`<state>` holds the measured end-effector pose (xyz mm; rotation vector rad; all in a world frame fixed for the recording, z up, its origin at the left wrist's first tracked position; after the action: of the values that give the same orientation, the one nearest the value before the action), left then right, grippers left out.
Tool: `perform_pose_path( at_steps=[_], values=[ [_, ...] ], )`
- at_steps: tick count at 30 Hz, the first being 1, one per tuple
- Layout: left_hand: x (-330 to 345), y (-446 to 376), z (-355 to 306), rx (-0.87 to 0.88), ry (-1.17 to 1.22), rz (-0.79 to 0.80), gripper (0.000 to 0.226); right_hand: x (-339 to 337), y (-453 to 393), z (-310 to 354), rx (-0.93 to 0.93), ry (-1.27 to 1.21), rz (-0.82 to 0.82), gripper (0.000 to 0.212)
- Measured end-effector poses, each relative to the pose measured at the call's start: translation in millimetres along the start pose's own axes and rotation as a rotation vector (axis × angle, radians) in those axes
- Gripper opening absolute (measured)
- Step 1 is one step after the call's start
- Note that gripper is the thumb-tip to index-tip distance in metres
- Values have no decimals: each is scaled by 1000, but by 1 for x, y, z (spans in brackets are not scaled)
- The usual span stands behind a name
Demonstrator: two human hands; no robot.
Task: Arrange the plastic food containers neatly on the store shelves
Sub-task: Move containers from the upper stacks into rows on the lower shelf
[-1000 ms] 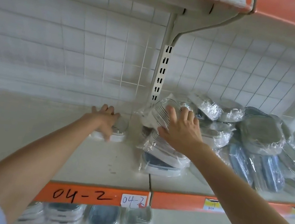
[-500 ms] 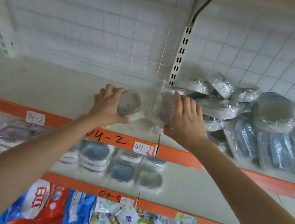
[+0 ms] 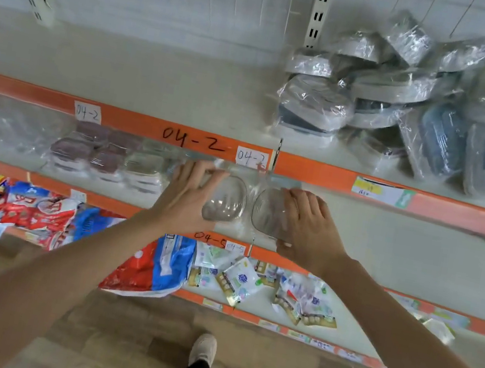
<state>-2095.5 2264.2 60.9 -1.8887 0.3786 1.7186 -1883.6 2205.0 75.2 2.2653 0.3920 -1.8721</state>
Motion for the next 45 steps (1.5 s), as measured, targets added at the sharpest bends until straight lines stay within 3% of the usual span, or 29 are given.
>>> perform_pose_path(
  at_steps=[4,10,17,19,23,29,40,45],
  values=[
    [49,1,1,-81,46,181,91,58,3,5,8,-48,220,93],
    [126,-20,3,-176,115,359,91,124,-6,-10,131,-141,304,95],
    [177,-40,9,-223,153,357,94,177,-40,-20,169,-262,319,93],
    [226,-64,30,-217,147,352,97,228,-70,-23,191,-285,254,91],
    [230,-88,38,-170,155,357,98,235,-96,-37,201,-295,209,87],
    [253,-108,46,-113,196,340,72,259,-132,-43,130,-360,220,71],
    [265,-105,51,-27,130,320,71,269,-135,-39,230,-332,123,50],
    [260,-102,45,-8,75,249,61,273,-130,-32,229,-305,152,53]
  ],
)
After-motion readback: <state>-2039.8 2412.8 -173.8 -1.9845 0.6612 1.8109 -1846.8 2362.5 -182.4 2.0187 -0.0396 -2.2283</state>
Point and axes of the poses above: each hand's wrist, its own y-axis away from the middle knuckle, its own x-axis out of the palm, z = x × y, the point moved 4 cm from there along -y, towards the middle knuckle, and after that the axes turned 10 degrees about z, right-handed, at the moved point
